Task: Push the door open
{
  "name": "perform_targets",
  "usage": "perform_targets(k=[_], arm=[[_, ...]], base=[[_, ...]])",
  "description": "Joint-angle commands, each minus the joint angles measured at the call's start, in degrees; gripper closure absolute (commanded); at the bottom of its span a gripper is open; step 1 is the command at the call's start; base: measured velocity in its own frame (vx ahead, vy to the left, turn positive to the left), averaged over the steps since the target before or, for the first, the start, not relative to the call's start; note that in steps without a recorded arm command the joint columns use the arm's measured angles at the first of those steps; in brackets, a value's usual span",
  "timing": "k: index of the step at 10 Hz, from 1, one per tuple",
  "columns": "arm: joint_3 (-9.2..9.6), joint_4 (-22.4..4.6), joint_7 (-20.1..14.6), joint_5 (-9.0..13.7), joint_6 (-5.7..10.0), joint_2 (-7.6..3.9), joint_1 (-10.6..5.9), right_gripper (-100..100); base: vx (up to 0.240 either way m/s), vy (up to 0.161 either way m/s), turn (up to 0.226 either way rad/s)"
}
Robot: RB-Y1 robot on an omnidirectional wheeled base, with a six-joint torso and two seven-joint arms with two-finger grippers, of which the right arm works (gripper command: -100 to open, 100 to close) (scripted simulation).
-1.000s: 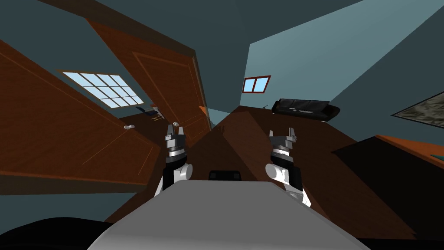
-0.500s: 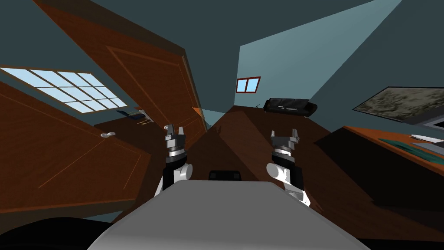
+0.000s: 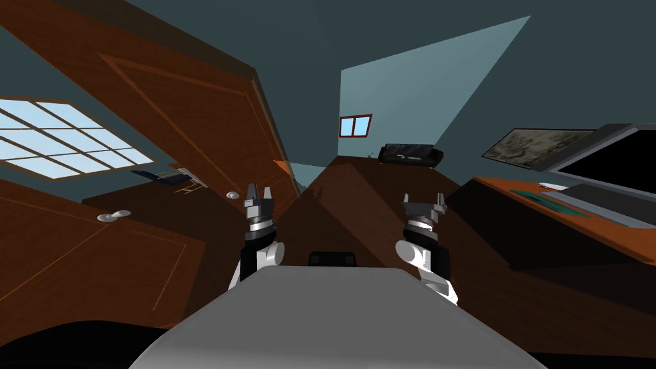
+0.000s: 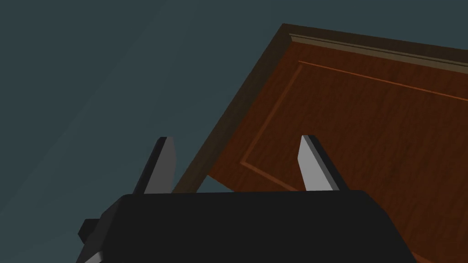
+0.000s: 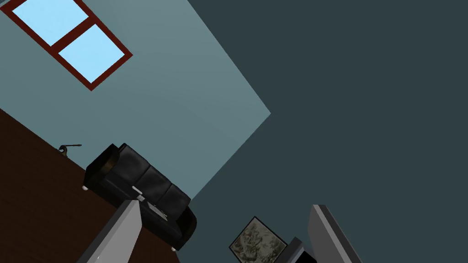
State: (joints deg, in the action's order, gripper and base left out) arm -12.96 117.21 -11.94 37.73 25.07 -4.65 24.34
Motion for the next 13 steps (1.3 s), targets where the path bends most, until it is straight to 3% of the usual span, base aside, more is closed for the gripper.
perform_targets(k=[1,13], arm=[[-0.64,-0.51,-0.44,2.12,0.03,0.05,-0.48,-100],[-4.88,-5.18,-4.37,17.59,1.54,-0.47,-3.09,-100]], base=[[0.017,0.014,-0.189],[0.016,0.020,-0.206]])
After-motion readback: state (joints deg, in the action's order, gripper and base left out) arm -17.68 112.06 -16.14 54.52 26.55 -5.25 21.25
